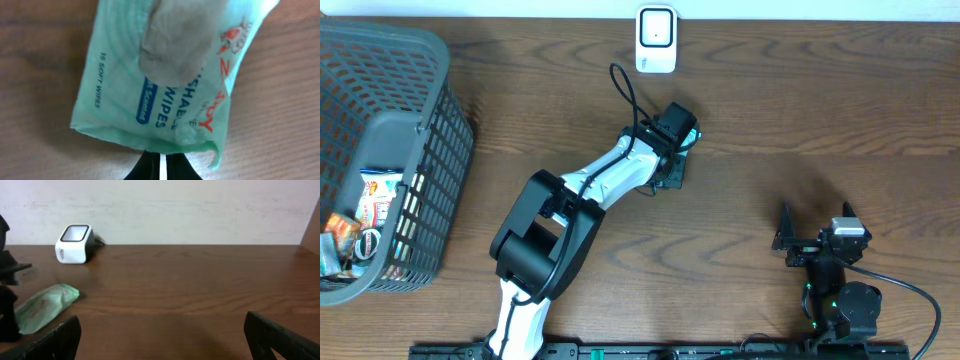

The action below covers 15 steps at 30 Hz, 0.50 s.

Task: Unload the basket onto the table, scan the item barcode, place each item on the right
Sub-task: 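Hold the wipes packet under the scanner, then release it beside it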

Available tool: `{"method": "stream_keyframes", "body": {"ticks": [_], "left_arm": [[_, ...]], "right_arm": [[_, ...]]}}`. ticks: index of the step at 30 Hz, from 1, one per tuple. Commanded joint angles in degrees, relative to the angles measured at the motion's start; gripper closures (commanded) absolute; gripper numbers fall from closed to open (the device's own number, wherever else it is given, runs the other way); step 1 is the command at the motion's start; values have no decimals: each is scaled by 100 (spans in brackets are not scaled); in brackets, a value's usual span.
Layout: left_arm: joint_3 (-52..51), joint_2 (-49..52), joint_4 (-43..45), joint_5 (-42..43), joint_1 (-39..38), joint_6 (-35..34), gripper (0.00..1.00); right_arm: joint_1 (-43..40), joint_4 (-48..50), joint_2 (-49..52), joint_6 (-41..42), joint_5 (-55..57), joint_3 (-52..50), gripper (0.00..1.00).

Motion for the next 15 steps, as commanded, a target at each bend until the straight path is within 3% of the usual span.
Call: {"method": "stream_keyframes", "body": {"ticks": [1,9,15], "left_arm": [[-44,225,232,-76,74,-72,92],[-44,225,1399,-79,107,-70,92],[-44,225,1751,-72,105,-304,92]], "right_arm": [[-46,-24,-22,59,-13,-9,1],[-46,-24,-22,59,-13,-9,1],[-46,-24,-22,59,-13,-9,1]]}}
